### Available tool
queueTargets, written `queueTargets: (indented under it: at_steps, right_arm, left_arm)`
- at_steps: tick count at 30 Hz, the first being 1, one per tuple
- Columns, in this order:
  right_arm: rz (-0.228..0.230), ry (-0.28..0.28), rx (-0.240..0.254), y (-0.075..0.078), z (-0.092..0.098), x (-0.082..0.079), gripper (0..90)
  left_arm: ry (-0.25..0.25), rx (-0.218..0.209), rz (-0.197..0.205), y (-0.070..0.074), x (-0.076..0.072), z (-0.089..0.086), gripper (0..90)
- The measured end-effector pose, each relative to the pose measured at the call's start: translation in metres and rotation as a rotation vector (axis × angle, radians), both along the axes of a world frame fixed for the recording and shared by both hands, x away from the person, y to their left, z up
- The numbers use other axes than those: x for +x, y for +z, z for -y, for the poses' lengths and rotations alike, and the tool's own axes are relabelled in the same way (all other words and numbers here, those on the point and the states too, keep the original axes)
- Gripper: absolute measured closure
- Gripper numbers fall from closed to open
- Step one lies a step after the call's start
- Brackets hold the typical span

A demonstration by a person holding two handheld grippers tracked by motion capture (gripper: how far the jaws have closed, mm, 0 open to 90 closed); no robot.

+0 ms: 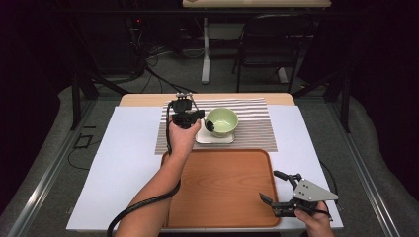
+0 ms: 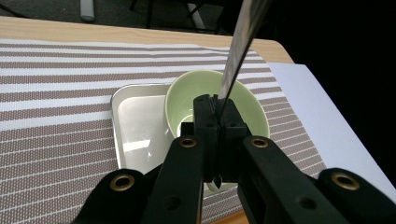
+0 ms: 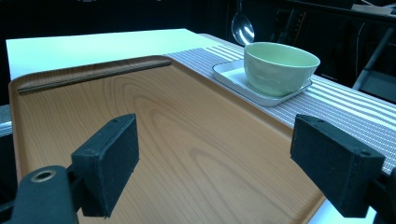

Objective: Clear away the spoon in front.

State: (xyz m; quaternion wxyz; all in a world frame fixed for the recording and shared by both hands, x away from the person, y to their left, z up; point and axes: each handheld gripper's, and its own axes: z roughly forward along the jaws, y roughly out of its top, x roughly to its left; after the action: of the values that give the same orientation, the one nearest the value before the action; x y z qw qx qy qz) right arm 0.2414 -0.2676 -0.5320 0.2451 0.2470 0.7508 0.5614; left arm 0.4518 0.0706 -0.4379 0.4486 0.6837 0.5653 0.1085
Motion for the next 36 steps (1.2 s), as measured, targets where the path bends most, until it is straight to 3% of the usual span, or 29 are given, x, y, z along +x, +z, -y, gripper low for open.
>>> queueTargets:
  at_steps: [15,18,36]
  right_arm:
    - [-0.003,-0.001,-0.001,0.0,0.0,0.0,14.9]
    - [-0.003,-0.001,-0.001,0.0,-0.001,0.0,14.9]
    - [-0.002,-0.004,-0.005,0.0,-0.001,0.0,14.9]
  left_arm:
    - [-0.059,0.02,0.021,0.002,-0.026,-0.006,89.4]
    - [-0.058,0.034,0.029,0.003,-0.03,-0.008,89.4]
    - [-0.066,0.02,0.027,0.003,-0.054,-0.03,89.4]
